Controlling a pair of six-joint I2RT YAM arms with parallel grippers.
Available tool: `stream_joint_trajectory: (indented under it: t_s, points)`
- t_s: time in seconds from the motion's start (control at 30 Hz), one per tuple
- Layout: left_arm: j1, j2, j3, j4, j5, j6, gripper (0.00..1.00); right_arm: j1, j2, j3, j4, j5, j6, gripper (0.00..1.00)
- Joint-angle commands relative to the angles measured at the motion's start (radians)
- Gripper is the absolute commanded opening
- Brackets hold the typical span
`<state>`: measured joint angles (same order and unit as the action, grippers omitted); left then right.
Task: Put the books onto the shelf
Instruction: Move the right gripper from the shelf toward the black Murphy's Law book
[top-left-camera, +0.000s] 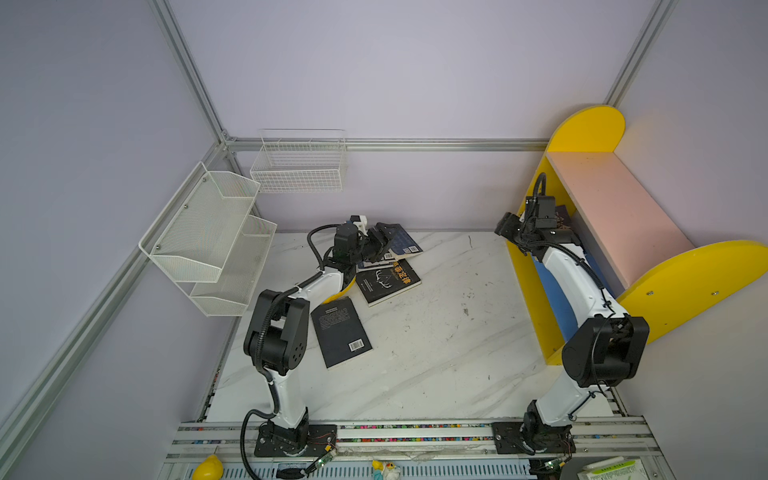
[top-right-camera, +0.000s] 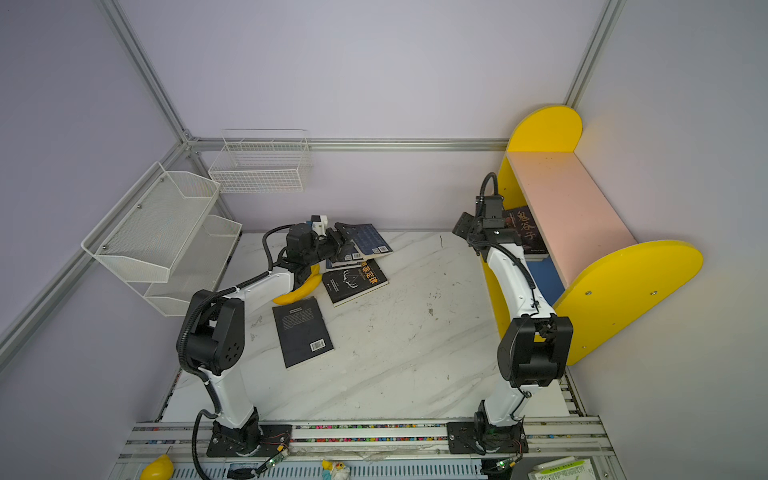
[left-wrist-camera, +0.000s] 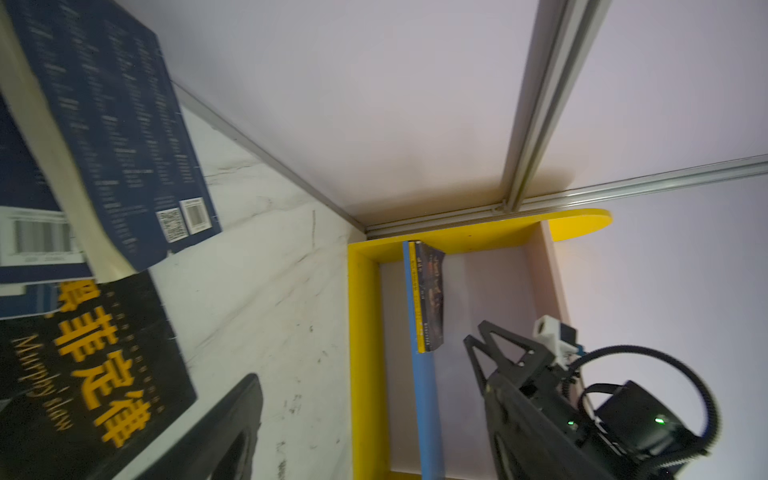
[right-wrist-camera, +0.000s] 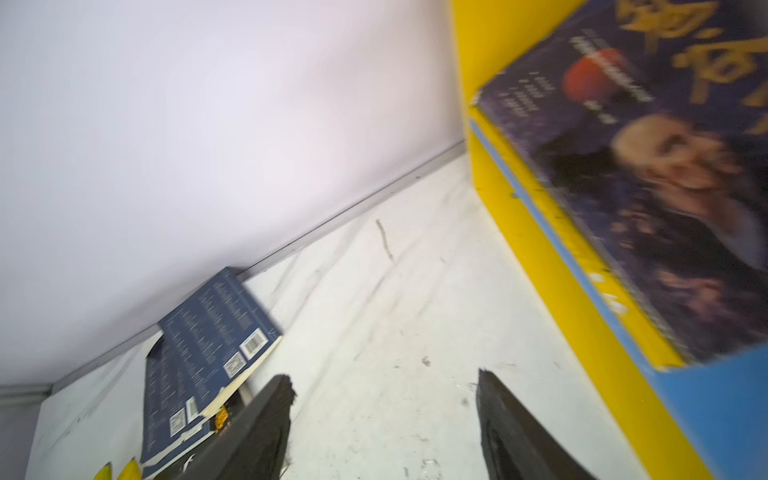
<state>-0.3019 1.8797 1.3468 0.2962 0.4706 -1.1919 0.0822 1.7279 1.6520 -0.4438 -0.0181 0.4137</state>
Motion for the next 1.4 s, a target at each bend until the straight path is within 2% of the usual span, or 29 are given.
stream_joint_trajectory:
  t_s: [0.0,0.13,0.23,0.43,0.67,0.8,1.03,1.37]
  points:
    - [0.009,-0.074,0.086,-0.276,-0.070,0.238,0.84,0.069,0.072,0.003,0.113,-0.059,-0.044,0.72]
    - [0.012,-0.068,0.125,-0.496,-0.202,0.390,0.85,0.140,0.168,-0.048,0.289,-0.110,0.000,0.72]
    - [0.023,-0.042,0.130,-0.556,-0.264,0.440,0.86,0.189,0.260,-0.051,0.415,-0.157,0.033,0.72]
    - [0.040,0.100,0.263,-0.563,-0.198,0.426,0.85,0.252,0.464,0.069,0.545,-0.173,0.063,0.72]
    - [0.040,0.130,0.296,-0.615,-0.243,0.430,0.84,0.266,0.639,0.223,0.554,-0.222,0.131,0.69]
    - [0.040,0.104,0.245,-0.638,-0.275,0.465,0.84,0.293,0.646,0.206,0.541,-0.273,0.117,0.68]
    - [0.053,0.103,0.165,-0.643,-0.328,0.532,0.87,0.344,0.553,0.000,0.529,-0.296,0.062,0.68]
    - [0.084,0.242,0.257,-0.589,-0.383,0.658,0.88,0.374,0.430,-0.166,0.480,-0.246,0.037,0.69]
